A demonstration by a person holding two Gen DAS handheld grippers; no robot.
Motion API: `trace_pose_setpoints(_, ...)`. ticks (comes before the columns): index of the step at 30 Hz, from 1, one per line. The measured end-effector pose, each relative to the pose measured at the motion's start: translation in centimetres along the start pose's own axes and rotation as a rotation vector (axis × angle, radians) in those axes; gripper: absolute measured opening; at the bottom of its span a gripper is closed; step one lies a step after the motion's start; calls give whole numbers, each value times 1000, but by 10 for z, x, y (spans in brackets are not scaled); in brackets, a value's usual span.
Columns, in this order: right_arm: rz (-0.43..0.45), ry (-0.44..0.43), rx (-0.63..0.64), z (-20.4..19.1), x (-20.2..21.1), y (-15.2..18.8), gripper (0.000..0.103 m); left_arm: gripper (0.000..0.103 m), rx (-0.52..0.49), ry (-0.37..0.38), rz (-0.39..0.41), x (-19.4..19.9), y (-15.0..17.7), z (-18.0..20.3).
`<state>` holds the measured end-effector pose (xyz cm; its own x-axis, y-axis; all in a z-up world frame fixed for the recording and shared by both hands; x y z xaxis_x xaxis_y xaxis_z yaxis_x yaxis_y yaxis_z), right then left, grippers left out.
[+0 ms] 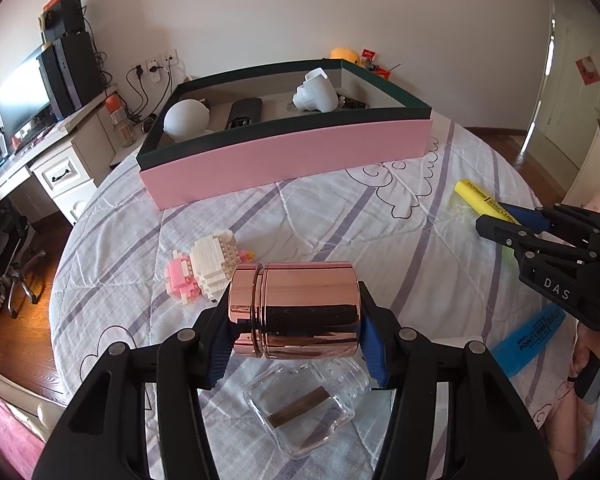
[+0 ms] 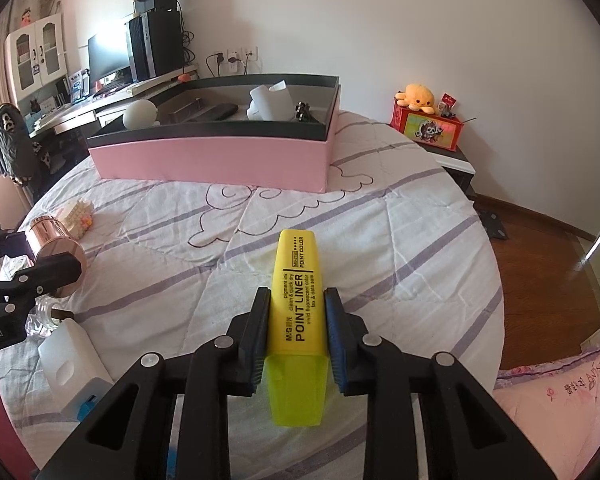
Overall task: Organize rigid objects
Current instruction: 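Carry the cylinder in the left tool while the right tool carries the highlighter into the box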
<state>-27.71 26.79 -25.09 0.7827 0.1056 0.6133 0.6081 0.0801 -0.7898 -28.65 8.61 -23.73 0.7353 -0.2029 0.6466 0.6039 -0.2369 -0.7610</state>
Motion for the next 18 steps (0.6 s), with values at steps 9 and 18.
trace_pose_setpoints(9, 48, -44, 0, -11, 22, -21, 27, 55, 25, 14, 42, 17, -8, -10)
trace_pose_setpoints(18, 122, -99, 40, -25, 38, -65, 27, 55, -13, 7, 125, 34, -40, -14)
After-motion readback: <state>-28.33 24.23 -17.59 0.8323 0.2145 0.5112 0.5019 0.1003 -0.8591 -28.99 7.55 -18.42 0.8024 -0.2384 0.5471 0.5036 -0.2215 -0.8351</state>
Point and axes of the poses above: each gripper's, at about its wrist camera, not at the fingertips, and x roughly against the way its jaws point, z to its right, y to its underside, the point moved 3 cm from there along -x, roughly the way its jaws point, and after that the axes turned 8 degrees about z, right-handed, at the moved point
